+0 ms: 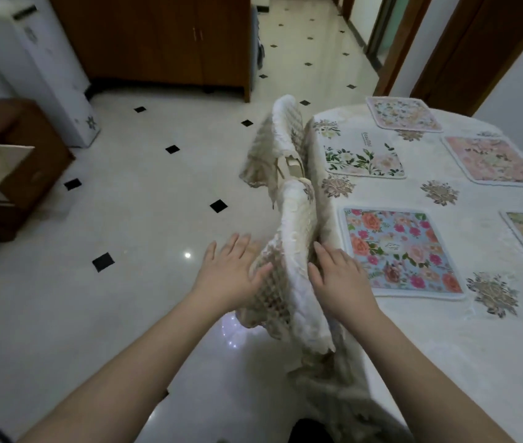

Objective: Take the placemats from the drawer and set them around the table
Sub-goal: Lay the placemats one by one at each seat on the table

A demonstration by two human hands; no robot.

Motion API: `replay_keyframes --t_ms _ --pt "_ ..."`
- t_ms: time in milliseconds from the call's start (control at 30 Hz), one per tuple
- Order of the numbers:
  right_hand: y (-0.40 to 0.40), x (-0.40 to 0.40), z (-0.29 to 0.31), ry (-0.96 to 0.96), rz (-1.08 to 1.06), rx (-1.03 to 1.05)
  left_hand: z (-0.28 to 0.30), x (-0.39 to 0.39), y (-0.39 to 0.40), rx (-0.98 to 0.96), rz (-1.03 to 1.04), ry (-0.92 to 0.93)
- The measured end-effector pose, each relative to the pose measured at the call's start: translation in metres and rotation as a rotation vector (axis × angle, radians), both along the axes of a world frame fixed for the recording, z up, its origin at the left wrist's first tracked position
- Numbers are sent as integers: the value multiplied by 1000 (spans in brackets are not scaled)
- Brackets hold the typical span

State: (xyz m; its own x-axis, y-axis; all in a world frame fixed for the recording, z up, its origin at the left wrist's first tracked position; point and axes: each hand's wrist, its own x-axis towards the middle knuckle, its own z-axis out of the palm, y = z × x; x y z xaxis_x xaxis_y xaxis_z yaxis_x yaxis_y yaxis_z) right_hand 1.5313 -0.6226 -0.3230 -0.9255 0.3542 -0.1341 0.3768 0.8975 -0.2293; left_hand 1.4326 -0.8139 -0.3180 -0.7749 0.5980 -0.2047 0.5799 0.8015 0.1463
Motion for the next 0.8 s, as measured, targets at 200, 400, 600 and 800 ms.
replay_keyframes --t_ms 200,400,600,800 --pt "-81 -40 19 69 159 135 11 -17 -92 -81 136 168" --pt "-106 -68 37 90 277 184 28 -35 -118 -13 234 185" --pt "-88 -109 49 125 277 176 59 -85 -102 62 267 192" --pt "-61 -161 58 130 283 156 88 -121 -75 90 254 151"
